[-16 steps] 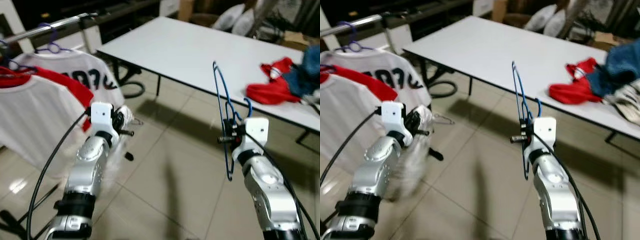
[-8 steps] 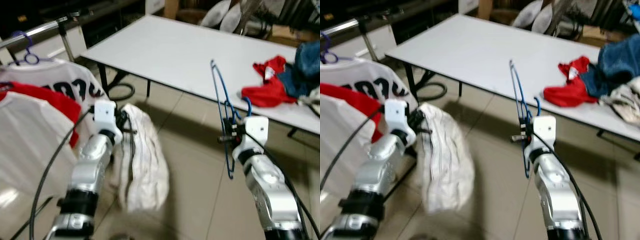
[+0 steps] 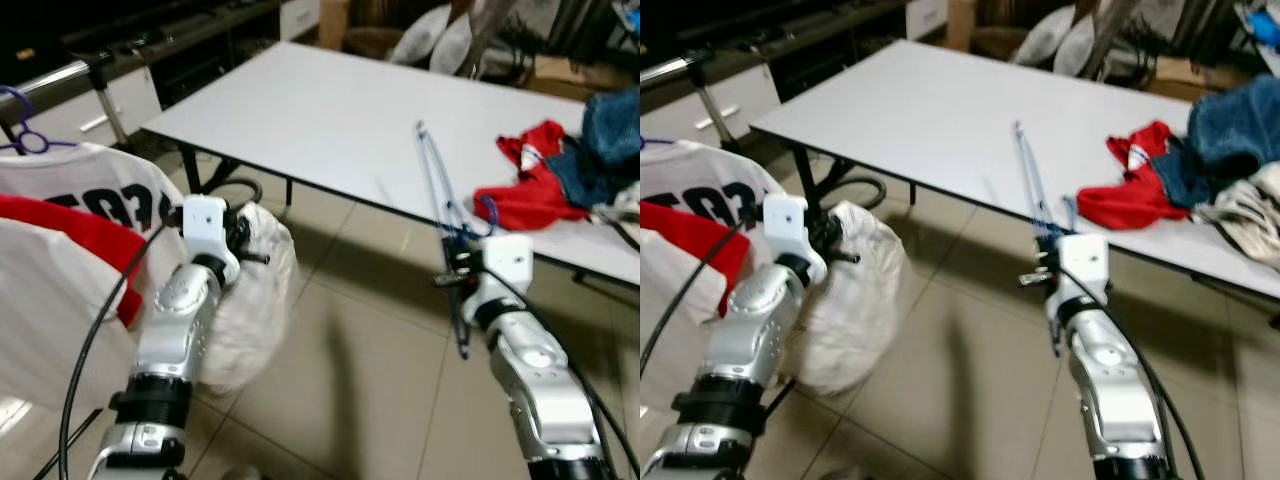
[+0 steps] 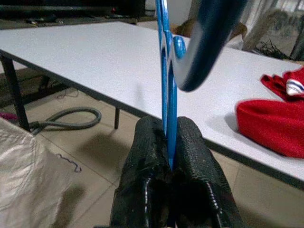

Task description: Hang hanger

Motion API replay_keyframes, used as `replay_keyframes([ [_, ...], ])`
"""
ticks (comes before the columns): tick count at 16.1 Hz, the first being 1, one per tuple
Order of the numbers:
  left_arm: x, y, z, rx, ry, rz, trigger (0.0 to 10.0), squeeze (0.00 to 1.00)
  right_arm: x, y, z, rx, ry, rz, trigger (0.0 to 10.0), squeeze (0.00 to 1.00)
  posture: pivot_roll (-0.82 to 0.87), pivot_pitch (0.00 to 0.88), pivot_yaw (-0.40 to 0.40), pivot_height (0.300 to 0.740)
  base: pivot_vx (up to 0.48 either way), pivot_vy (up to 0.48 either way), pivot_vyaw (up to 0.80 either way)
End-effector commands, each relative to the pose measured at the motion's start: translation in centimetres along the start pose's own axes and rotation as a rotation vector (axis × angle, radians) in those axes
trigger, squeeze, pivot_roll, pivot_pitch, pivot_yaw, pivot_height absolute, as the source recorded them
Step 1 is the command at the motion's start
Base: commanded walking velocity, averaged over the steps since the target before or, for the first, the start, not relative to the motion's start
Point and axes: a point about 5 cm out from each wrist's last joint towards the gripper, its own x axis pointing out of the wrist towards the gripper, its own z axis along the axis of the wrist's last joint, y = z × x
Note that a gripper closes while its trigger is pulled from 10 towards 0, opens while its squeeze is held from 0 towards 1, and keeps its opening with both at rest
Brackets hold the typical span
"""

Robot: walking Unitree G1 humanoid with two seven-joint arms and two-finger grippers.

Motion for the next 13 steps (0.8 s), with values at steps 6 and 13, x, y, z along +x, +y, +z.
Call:
replay_keyframes([
  [6,0.22,0.67,1.5,0.01,-0.053,0.013,10.0,0.0,0.15,0.78,0.49,0.028,-0.029,0.009,10.0,0.0,-0.04,0.0,-0.01,0.74,0.363,0.0,0.0],
  [13,0.3,0.66,1.63,0.01,-0.054,0.011,10.0,0.0,0.23,0.96,0.51,0.025,-0.034,0.01,10.0,0.0,-0.04,0.0,-0.007,0.74,0.366,0.0,0.0],
])
